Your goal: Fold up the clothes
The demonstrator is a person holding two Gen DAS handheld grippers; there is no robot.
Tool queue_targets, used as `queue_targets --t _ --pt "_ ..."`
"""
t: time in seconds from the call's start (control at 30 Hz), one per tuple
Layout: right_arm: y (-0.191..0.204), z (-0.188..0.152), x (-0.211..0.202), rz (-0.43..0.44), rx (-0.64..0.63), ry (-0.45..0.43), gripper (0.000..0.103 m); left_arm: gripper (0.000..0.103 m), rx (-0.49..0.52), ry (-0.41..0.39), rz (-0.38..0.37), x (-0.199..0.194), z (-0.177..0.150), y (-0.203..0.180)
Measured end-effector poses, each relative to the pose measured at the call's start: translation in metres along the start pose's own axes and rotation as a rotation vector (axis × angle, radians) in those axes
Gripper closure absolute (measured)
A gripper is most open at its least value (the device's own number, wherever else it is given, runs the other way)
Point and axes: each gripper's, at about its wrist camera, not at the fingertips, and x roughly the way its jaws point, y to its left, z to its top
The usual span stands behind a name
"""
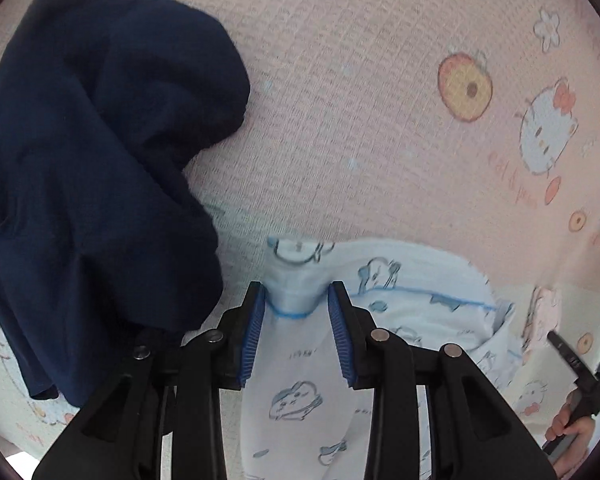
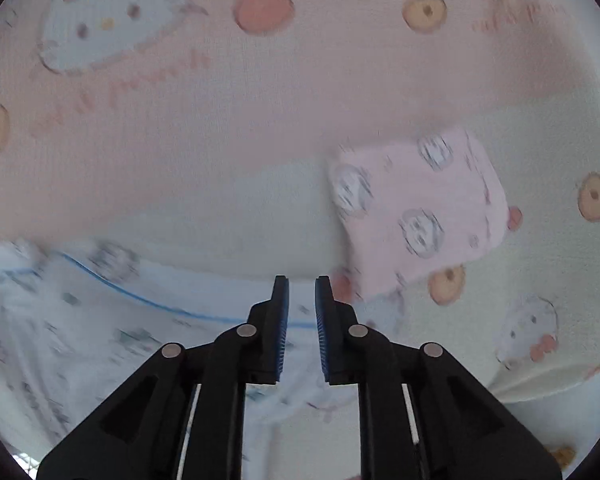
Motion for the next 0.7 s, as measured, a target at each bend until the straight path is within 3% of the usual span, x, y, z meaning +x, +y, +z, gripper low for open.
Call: queue_targets --t 0.07,0.13,0.23,0.3,0.37,0.43,0.5,0.7 --pt "0.028 0.02 -0.017 0.147 -0.042 -0.044 0.069 0.068 0.013 -0.002 -0.003 0.003 0.006 -0.005" --pt "0.07 0.032 -0.018 0.308 -0.138 -0.029 0.069 0.068 0.025 -0.004 -0.006 0.006 0.011 -0.009" --pt "0.144 0.043 0.008 0.449 -0.254 0.061 0.07 0.069 0.057 0.018 0.026 0.014 0.016 -0.014" --pt "0.172 0.037 0.029 0.486 -0.281 0.18 0.072 0.07 0.072 0.019 0.036 0.014 0.016 -0.02" --pt "0.186 0.029 0.051 0.483 -0.284 0.254 0.075 0.081 0.085 0.019 0.054 0.015 0.015 -0.029" --pt "0.194 0.017 0.061 0.475 -0.293 0.303 0.087 0.09 0.099 0.017 0.067 0.014 0.014 -0.038" --pt "0.19 0.006 0.056 0.484 -0.302 0.306 0.094 0.093 0.113 0.0 0.062 0.008 0.014 -0.046" --pt "0.176 -0.028 0.039 0.512 -0.329 0.313 0.094 0.093 0.137 -0.06 0.073 -0.018 0.003 -0.062"
